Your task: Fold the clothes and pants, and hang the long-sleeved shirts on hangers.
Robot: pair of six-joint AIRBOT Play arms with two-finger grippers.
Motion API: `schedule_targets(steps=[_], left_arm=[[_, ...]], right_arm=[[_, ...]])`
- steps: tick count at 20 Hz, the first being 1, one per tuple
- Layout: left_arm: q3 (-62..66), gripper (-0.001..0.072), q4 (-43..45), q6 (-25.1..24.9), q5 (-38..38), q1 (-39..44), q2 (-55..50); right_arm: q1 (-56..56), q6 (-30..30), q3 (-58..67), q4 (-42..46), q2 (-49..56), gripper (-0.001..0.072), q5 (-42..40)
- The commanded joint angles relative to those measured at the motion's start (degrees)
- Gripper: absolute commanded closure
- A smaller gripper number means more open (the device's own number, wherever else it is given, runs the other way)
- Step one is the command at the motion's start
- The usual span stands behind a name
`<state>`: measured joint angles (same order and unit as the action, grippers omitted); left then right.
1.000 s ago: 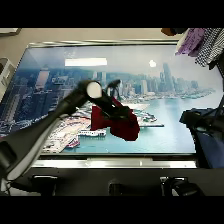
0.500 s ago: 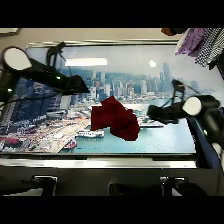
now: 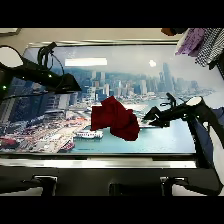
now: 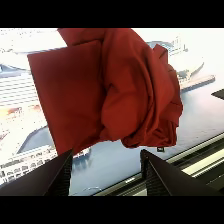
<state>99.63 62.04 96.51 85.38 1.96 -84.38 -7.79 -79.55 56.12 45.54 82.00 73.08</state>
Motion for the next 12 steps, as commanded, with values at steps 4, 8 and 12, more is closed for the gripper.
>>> schedule_targets(steps=[4,8,12], left_arm=[[0.0,0.0224,0.9,1.1,0.1,-0.2,-1.2],[0.0,0.0224,2.1,2.5,0.6,-1.4,-1.1],[-0.5,0.0224,2.1,2.3,5.0,-6.0,-0.6]], right_arm=[[1.6,5.6,-2.0,-3.3,6.6,0.0170,-1.6],[4.0,5.3,-2.0,-5.0,8.4,0.0238,-3.9],[7.0,5.1,-2.0,-5.2,8.7,0.0504,-6.0]])
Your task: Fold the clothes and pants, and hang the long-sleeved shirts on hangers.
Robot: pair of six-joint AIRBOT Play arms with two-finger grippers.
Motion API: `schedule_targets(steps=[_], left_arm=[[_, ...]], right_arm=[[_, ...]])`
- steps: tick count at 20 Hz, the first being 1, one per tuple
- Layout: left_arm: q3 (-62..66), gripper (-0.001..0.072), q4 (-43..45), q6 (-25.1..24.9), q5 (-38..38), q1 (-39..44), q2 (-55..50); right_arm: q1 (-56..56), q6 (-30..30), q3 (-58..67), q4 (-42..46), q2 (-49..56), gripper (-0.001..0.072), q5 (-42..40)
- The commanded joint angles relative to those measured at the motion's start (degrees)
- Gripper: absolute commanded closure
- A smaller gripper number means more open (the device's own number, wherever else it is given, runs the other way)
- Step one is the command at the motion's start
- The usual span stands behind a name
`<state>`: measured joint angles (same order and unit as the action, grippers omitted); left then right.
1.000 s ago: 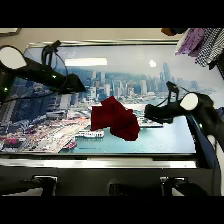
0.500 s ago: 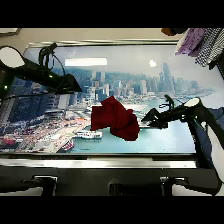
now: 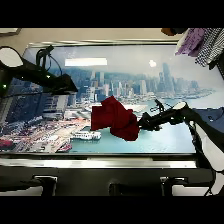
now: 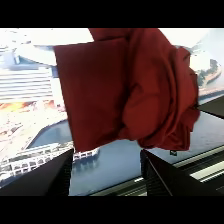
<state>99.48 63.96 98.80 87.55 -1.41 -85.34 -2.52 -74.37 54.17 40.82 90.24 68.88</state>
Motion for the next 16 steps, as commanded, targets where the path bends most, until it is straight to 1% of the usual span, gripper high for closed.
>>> schedule_targets(steps=[1,2,4,6,8,10,11,13,16], left_arm=[[-2.1,0.0224,0.2,-0.8,2.9,-4.3,1.4],[-5.1,0.0225,0.2,-1.6,2.2,-5.9,2.8],[-15.5,0.0234,-0.6,-3.5,-1.5,-8.6,7.1],[-29.3,0.0234,-4.6,-5.0,-7.6,-9.5,11.5],[-42.1,0.0234,-12.9,-7.5,-15.2,-9.2,13.4],[-51.2,0.0235,-21.4,-10.4,-22.1,-7.8,12.8],[-54.3,0.0235,-24.9,-12.2,-25.2,-6.6,12.2],[-56.8,0.0245,-28.2,-14.5,-28.9,-3.8,10.6],[-56.9,0.0245,-29.7,-14.6,-32.8,0.8,7.1]], right_arm=[[1.6,0.0,0.0,-0.6,0.5,0.0612,-1.9],[1.6,0.0,0.0,-0.5,0.5,0.0686,-2.0],[1.7,-0.3,0.0,-0.6,0.5,0.0686,-2.1],[1.6,-0.9,0.0,-0.6,0.5,0.0686,-1.9],[1.7,-1.4,0.0,-0.6,0.5,0.0686,-1.3],[1.7,-1.5,0.0,-0.6,0.5,0.0686,0.1],[1.7,-1.5,0.0,-0.6,0.3,0.0686,0.7],[1.7,-1.5,0.0,-0.5,-0.2,0.0687,1.2],[1.7,-1.5,0.0,-0.5,-1.4,0.0687,0.7]])
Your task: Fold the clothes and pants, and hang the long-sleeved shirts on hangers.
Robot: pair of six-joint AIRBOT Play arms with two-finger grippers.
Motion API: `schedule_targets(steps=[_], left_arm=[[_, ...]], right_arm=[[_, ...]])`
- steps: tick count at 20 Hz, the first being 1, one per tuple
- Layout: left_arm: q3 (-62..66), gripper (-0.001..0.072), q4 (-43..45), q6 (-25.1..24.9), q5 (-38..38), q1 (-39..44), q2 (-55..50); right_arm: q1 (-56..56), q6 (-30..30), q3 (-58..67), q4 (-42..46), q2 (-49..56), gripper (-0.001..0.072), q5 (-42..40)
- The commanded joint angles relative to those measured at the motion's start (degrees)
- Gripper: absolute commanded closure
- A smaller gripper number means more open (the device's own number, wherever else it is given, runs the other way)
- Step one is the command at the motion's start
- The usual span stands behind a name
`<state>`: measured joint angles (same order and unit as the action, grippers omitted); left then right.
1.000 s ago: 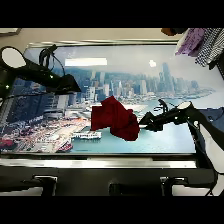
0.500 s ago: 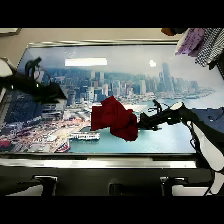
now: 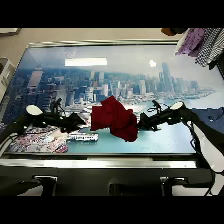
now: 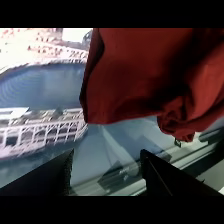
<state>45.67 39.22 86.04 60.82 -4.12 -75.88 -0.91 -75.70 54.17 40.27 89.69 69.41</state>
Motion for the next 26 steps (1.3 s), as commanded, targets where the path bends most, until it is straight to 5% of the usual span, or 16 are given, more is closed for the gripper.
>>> schedule_targets(steps=[1,8,11,15,20,26], left_arm=[[-3.1,0.0245,-5.9,-1.9,-7.2,4.5,-3.6],[-3.0,0.0266,-16.9,-3.8,-13.2,7.6,-9.3],[-2.1,0.0690,-17.0,-4.2,-13.2,8.1,-9.6],[5.0,0.0694,-15.9,-6.3,-8.2,4.7,-7.4],[21.9,0.0695,0.8,2.2,-2.0,-6.4,5.0],[38.6,0.0695,7.8,4.0,1.1,-12.6,20.9]], right_arm=[[0.0,-0.2,0.0,0.0,-1.2,0.0687,0.1],[0.0,-0.6,0.0,0.0,-5.2,0.0687,0.0],[0.0,-0.6,0.0,0.1,-8.3,0.0687,-0.4],[0.0,-0.4,1.7,5.6,-16.0,0.0689,-1.2],[0.0,-6.2,16.9,29.5,-31.3,0.0690,-7.0],[0.0,-7.0,33.0,31.1,-46.7,0.0689,-9.5]])
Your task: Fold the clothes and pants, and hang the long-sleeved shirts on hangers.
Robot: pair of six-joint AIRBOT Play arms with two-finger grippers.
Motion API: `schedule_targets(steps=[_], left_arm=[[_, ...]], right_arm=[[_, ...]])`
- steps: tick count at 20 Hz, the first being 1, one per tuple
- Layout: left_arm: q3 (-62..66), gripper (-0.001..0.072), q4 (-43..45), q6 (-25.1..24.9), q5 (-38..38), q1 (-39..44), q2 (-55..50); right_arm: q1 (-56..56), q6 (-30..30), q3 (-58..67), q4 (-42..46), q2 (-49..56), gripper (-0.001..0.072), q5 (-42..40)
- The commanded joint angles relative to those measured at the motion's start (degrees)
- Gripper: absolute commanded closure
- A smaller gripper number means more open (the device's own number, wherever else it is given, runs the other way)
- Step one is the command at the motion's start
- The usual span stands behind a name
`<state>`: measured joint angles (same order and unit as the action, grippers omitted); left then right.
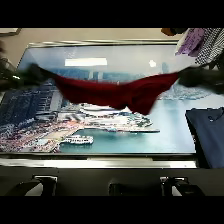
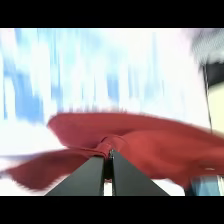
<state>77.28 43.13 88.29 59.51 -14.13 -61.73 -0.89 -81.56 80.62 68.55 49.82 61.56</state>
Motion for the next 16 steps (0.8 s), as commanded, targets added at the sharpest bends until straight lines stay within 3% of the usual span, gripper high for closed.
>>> schedule_targets(steps=[1,8,12,16], left_arm=[[8.3,0.0695,4.3,2.8,3.6,-2.7,9.3],[9.1,0.0694,21.1,18.7,4.9,-2.7,26.1],[9.0,0.0694,22.5,19.2,3.8,-2.6,24.2],[8.9,0.0694,22.5,16.3,4.0,-0.6,11.3]], right_arm=[[0.0,-2.0,7.7,3.1,-9.1,0.0689,-1.8],[0.0,-13.9,11.7,11.6,-19.3,0.0689,-5.4],[0.0,-17.7,11.7,11.2,-13.7,0.0689,-5.6],[0.0,-18.8,11.7,4.3,2.5,0.0688,-5.6]])
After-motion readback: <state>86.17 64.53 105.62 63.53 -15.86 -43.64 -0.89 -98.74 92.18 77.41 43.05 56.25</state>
